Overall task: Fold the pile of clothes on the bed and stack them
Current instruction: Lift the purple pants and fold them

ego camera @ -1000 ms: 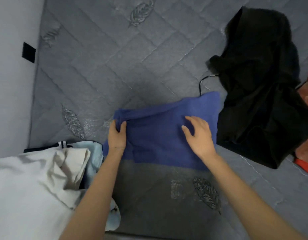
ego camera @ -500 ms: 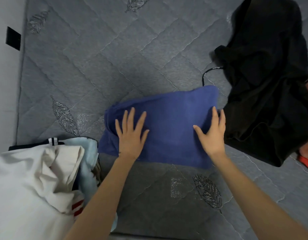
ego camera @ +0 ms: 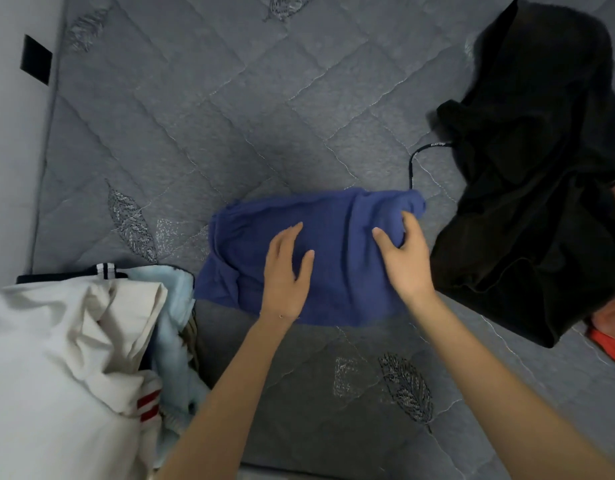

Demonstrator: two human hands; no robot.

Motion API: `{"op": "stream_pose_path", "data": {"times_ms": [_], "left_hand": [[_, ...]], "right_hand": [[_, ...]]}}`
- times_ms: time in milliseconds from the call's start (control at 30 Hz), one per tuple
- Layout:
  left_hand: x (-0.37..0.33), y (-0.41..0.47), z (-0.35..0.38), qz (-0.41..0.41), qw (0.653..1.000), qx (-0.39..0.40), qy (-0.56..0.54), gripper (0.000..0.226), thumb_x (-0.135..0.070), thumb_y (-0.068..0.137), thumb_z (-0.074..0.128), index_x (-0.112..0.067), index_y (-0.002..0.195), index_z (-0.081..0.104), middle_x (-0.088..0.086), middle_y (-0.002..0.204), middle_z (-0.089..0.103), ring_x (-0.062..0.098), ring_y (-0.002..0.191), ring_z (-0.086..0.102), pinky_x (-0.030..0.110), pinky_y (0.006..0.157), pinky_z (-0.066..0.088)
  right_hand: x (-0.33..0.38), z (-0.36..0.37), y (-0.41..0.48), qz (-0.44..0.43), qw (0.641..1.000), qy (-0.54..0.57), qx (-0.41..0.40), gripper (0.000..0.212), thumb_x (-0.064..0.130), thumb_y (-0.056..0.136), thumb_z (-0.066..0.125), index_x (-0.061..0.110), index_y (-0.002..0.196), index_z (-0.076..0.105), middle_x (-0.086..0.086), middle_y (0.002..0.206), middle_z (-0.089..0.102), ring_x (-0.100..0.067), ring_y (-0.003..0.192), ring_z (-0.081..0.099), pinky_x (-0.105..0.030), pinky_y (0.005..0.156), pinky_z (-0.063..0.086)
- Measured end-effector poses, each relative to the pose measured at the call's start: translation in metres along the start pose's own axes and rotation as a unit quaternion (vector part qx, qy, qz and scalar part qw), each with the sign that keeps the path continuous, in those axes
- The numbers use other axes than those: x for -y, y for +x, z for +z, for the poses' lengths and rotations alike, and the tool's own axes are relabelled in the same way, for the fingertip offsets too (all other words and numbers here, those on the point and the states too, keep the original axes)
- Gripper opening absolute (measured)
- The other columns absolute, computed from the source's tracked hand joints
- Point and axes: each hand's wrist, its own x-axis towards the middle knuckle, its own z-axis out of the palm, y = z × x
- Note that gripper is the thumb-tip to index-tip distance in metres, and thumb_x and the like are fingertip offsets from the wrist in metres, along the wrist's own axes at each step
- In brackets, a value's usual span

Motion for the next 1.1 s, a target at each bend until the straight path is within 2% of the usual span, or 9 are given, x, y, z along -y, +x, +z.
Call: {"op": "stream_pose_path", "data": {"times_ms": [200,300,400,567,700,800,900,1000,1100], "left_hand": [[-0.001,-0.007,-0.036,-0.226,0.930,-0.099,-0.272,0.019,-0.034,0.102,0.037,-0.021,0.104,0.051,0.000,0.091,0.063,0.017,0.079,0.062,0.038,0.076,0.052],[0.026,-0.015,-0.053,-0.266,0.906,-0.117,-0.309,0.051,-0.054,0.097,0.037,-0.015,0.124,0.054,0.004,0.118,0.063,0.018,0.109,0.059,0.038,0.096,0.048],[0.047,-0.021,-0.061,-0.318,0.892,-0.110,-0.303,0.066,-0.063,0.093,0.032,-0.020,0.142,0.043,-0.007,0.141,0.046,0.008,0.129,0.042,0.035,0.112,0.032],[0.043,-0.026,-0.062,-0.317,0.917,-0.149,-0.192,0.047,-0.041,0.100,0.040,-0.015,0.139,0.043,0.001,0.134,0.050,0.018,0.125,0.047,0.029,0.098,0.040],[0.047,-0.031,-0.057,-0.247,0.957,-0.149,0.016,0.068,-0.040,0.086,0.066,-0.015,0.142,0.037,0.011,0.140,0.035,0.026,0.126,0.037,0.038,0.105,0.035],[0.061,-0.030,-0.055,-0.236,0.952,-0.159,0.113,0.080,-0.037,0.078,0.074,-0.011,0.143,0.035,0.019,0.142,0.034,0.036,0.127,0.033,0.050,0.105,0.033],[0.072,-0.026,-0.058,-0.268,0.944,-0.161,0.109,0.085,-0.039,0.077,0.075,-0.002,0.142,0.033,0.020,0.141,0.039,0.037,0.130,0.033,0.045,0.106,0.026],[0.080,-0.016,-0.064,-0.285,0.936,-0.146,0.145,0.056,-0.046,0.076,0.074,-0.004,0.110,0.056,0.017,0.114,0.058,0.036,0.112,0.048,0.043,0.093,0.037],[0.080,-0.007,-0.069,-0.267,0.944,-0.112,0.158,0.038,-0.042,0.076,0.074,-0.014,0.072,0.049,0.016,0.086,0.064,0.037,0.089,0.056,0.041,0.075,0.040]], "right_hand": [[0.050,0.083,-0.031,-0.074,0.984,0.009,0.160,0.050,0.009,0.098,0.048,0.019,0.145,0.034,0.012,0.132,0.045,0.000,0.118,0.043,-0.011,0.097,0.034],[0.067,0.125,-0.041,0.032,0.956,0.075,0.283,0.062,0.009,0.100,0.043,0.034,0.151,0.016,0.007,0.125,0.050,-0.018,0.112,0.058,-0.035,0.086,0.055],[0.066,0.146,-0.042,0.087,0.932,0.071,0.346,0.063,0.014,0.102,0.042,0.038,0.151,0.010,-0.004,0.113,0.056,-0.018,0.097,0.064,-0.031,0.069,0.060],[0.037,0.134,-0.028,-0.058,0.978,-0.065,0.191,0.052,0.005,0.096,0.050,0.017,0.145,0.037,-0.010,0.122,0.058,-0.016,0.108,0.056,-0.031,0.100,0.045],[0.011,0.115,-0.006,-0.143,0.960,-0.224,0.093,0.066,0.016,0.085,0.068,0.013,0.144,0.039,-0.010,0.145,0.039,-0.027,0.134,0.033,-0.034,0.114,0.023],[0.005,0.110,0.006,-0.060,0.976,-0.198,0.066,0.088,0.021,0.078,0.077,0.012,0.150,0.025,-0.014,0.152,0.025,-0.028,0.141,0.021,-0.034,0.115,0.017],[0.006,0.112,0.016,0.011,0.996,-0.050,0.072,0.095,0.019,0.076,0.080,0.008,0.149,0.019,-0.007,0.145,0.036,-0.021,0.135,0.036,-0.035,0.115,0.028],[0.014,0.117,0.019,0.101,0.987,0.064,0.106,0.077,0.017,0.080,0.077,0.008,0.140,0.030,-0.002,0.133,0.047,-0.014,0.117,0.051,-0.028,0.097,0.045],[0.021,0.118,0.016,0.178,0.970,0.122,0.115,0.040,0.014,0.084,0.072,0.011,0.116,0.051,-0.003,0.113,0.061,-0.016,0.096,0.061,-0.023,0.074,0.051]]}}
